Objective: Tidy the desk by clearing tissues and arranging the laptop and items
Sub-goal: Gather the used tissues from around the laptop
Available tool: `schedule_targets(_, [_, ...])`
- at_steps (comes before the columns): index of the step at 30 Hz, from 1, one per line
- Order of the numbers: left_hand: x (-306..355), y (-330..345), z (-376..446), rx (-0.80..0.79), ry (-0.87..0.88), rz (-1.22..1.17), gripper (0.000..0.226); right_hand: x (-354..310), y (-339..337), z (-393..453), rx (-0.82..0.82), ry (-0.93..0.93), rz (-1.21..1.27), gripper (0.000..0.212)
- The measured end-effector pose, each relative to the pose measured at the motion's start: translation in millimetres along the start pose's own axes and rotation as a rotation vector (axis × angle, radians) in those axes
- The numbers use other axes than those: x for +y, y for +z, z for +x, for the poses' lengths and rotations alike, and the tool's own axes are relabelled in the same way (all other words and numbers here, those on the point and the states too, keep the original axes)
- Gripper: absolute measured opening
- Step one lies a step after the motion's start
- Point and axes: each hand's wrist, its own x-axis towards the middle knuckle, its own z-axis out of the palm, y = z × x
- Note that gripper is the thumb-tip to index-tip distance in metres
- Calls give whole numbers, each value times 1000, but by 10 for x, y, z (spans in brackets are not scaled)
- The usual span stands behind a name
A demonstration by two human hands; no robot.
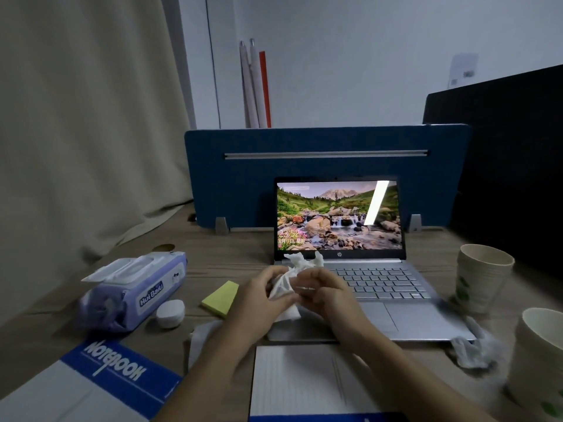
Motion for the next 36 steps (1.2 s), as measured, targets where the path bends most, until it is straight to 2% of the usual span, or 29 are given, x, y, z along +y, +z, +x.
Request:
schedule_targets(2, [-57, -28, -1, 47, 0, 8, 37, 20, 12, 81, -15, 32, 0, 44])
schedule_targets(4, [-123, -70, -3, 72, -27, -27, 37, 46, -15, 187, -6, 35, -106, 42])
schedule_targets(9, [-254, -207, 73, 167, -43, -48, 37, 53, -221, 572, 174, -218, -832, 25])
schedule_targets(11, [-275, -217, 82, 171, -45, -44, 38, 56, -314, 752, 220, -296, -1039, 28])
schedule_targets(14, [-302, -194, 83, 159, -38, -21, 39, 115, -413, 932, 144, -308, -1239, 34])
schedule_targets(16, [-312, -180, 95, 159, -24, -25, 40, 195, -441, 984, 40, -259, -1356, 36])
schedule_targets(18, [-310, -172, 90, 157, -14, -35, 41, 249, -439, 992, 2, -178, -1439, 37])
schedule_targets(22, [-302, -162, 80, 171, 1, -9, 39, 233, -406, 957, 56, -238, -1460, 28])
schedule_targets(28, [-332, -164, 78, 225, 9, 13, 38, 174, -371, 867, 132, -331, -1316, 21])
schedule_targets(33, [-337, -168, 87, 247, -4, 1, 32, 85, -298, 700, 203, -479, -1096, 25])
schedule_targets(36, [-327, -179, 75, 247, -37, -13, 29, 36, -253, 571, 250, -510, -869, 25])
